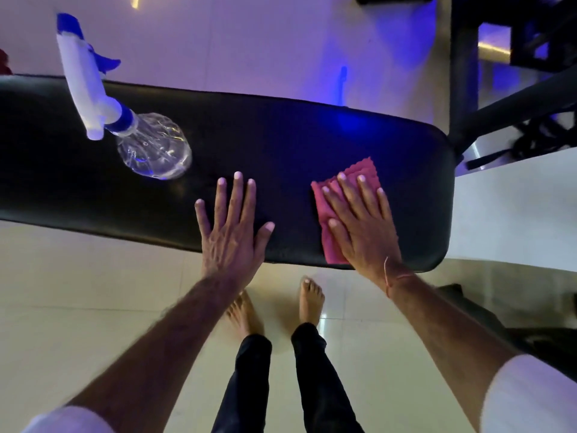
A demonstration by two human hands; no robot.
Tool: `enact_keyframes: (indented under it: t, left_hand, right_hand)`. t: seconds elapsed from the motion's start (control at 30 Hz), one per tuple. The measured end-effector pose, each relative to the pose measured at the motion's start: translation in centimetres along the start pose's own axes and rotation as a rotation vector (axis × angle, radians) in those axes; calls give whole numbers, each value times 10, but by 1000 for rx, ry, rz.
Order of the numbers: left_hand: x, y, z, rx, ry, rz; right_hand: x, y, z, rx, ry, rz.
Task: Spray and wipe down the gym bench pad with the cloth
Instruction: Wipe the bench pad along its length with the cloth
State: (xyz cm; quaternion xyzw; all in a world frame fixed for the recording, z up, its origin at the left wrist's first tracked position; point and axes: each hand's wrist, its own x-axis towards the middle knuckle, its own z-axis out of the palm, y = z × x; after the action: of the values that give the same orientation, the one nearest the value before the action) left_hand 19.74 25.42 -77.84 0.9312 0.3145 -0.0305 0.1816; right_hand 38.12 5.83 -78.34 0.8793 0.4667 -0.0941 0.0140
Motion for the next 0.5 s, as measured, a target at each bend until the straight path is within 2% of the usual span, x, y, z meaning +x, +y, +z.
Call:
enact_keyframes:
  t: [0.1, 0.2, 0.3, 0.33, 0.4, 0.5]
  left_hand:
    - [-1, 0, 3, -1, 1, -7]
    - [-3, 4, 0, -29, -21, -29]
    - [-1, 5, -8, -70, -48, -52]
    - [-1, 6, -10, -80, -53, -56]
    - [0, 6, -13, -109, -45, -55]
    - [1, 10, -14, -196, -12, -93]
  right_hand:
    - [27, -35, -1, 43, 100, 174]
    - [11, -60, 10, 14, 66, -31]
    - [-9, -36, 8, -9, -40, -209]
    - [-3, -28, 6, -26, -42, -191]
    - [24, -27, -2, -31, -7, -40]
    - [57, -60, -12, 62, 14, 129]
